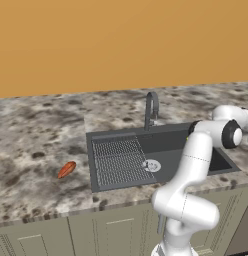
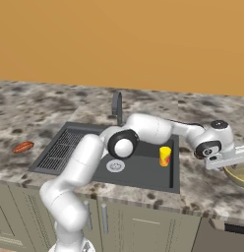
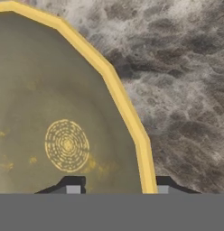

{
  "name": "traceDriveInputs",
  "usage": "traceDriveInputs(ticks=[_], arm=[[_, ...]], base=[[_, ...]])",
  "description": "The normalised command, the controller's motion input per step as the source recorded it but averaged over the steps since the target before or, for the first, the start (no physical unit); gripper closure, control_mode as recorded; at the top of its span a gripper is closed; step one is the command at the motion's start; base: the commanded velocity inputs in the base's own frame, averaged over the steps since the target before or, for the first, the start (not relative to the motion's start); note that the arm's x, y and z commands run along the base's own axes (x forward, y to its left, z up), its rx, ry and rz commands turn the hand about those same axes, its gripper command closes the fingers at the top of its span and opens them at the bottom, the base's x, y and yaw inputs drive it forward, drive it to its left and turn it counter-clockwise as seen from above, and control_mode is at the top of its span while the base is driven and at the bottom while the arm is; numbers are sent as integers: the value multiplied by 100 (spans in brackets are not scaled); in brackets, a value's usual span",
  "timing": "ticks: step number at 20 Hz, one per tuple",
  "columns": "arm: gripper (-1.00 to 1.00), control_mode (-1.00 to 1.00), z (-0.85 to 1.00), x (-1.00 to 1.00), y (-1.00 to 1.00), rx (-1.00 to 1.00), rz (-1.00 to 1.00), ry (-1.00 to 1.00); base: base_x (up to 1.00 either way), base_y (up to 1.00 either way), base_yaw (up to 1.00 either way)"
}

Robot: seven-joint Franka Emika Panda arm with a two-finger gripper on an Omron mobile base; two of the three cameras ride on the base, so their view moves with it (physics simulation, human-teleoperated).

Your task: Remove the sweet potato and mushroom from the sink. Then move the bowl and cup from the counter to the sink for washing.

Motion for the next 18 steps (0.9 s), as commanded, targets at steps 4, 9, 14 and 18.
traceDriveInputs(ticks=[4,9,14,18], arm=[[100,-100,-3,-3,-3,0,-4,0],[100,-100,10,-18,2,3,0,0],[100,-100,21,-22,9,1,0,0],[100,-100,33,-20,7,0,0,0]], base=[[0,0,0],[0,0,0],[0,0,0],[0,0,0]])
